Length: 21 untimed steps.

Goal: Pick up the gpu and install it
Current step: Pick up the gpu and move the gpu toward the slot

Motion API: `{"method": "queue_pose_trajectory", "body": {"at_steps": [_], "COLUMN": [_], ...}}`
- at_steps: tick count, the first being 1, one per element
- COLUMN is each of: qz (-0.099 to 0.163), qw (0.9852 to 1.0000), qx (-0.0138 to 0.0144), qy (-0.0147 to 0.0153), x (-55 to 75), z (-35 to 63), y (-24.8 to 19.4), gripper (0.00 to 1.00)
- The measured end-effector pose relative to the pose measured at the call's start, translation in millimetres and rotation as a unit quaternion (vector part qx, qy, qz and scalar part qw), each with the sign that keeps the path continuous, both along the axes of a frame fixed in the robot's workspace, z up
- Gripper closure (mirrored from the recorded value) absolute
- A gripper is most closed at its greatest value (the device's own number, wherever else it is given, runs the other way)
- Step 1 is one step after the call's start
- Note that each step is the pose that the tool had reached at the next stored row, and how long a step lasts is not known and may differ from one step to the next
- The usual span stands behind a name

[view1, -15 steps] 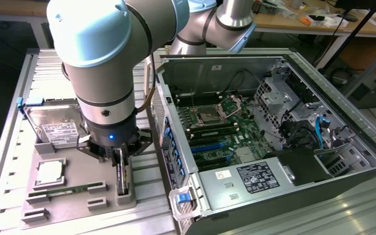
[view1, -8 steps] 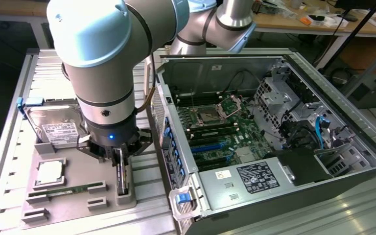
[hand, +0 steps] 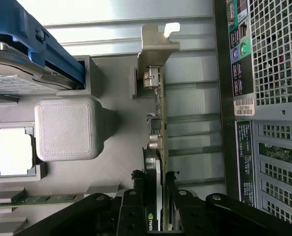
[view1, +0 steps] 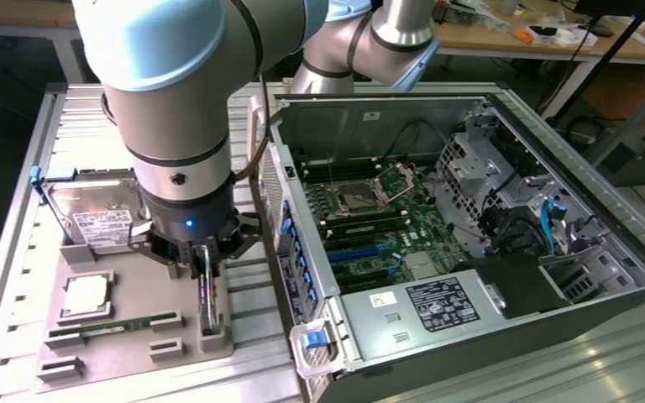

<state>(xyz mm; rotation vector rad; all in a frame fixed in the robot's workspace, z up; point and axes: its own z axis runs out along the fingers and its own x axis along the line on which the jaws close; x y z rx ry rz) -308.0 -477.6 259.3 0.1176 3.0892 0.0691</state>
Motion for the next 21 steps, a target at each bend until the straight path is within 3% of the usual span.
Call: {"method": "queue_pose_trajectory", "body": {"at_steps": [4, 5, 6, 11, 13, 21], "qz": [0.000, 0.000, 0.000, 0.000, 0.000, 0.000], "qw": [1.0000, 1.0000, 1.0000, 1.0000, 1.0000, 0.9998], "qx": [0.0000, 0.0000, 0.0000, 0.0000, 0.0001, 0.0001], "qy": [0.0000, 0.0000, 0.0000, 0.0007, 0.0038, 0.0210], "x": [0.0, 0.0, 0.0, 0.1, 0.4, 0.7], "z": [10.2, 15.5, 27.6, 30.7, 32.3, 48.5], "y": [0.0, 0.0, 0.0, 0.0, 0.0, 0.0], "gripper": [0.73, 0.73, 0.73, 0.73, 0.73, 0.73]}}
